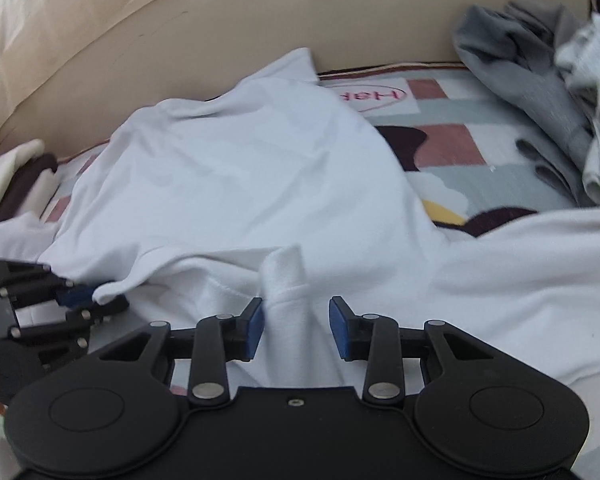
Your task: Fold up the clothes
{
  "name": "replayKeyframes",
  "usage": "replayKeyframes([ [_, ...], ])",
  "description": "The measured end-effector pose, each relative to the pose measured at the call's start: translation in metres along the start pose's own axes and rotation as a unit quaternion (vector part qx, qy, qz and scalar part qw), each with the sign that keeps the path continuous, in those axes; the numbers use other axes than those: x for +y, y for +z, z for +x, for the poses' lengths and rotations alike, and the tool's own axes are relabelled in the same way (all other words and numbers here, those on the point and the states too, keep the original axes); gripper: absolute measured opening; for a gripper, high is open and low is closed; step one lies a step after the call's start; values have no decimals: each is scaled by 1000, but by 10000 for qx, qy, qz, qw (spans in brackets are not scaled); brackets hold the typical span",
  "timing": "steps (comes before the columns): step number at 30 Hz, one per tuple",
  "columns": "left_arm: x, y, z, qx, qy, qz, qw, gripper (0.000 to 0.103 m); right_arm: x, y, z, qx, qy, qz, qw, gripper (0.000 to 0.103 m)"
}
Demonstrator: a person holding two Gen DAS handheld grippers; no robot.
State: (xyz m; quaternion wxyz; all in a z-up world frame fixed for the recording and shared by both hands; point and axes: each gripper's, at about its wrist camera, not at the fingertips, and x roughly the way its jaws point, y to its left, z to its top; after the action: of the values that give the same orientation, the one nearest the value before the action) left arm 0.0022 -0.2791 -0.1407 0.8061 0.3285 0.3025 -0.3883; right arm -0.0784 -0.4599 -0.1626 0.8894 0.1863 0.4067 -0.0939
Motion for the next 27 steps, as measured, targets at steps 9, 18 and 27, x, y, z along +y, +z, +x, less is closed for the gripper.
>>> replayKeyframes([
  [9, 40, -2, -86, -579, -277, -381, 9972, 8, 7, 5, -36, -182, 423, 270, 9986, 15],
  [18, 78, -18, -152, -737, -1756, -663, 9795, 8, 25, 31, -110, -794, 1528, -161, 9849, 15],
  [27, 94, -51, -149, 245, -2808, -1344, 9500, 8, 24, -6, -93, 209, 3123, 845, 9460, 14],
])
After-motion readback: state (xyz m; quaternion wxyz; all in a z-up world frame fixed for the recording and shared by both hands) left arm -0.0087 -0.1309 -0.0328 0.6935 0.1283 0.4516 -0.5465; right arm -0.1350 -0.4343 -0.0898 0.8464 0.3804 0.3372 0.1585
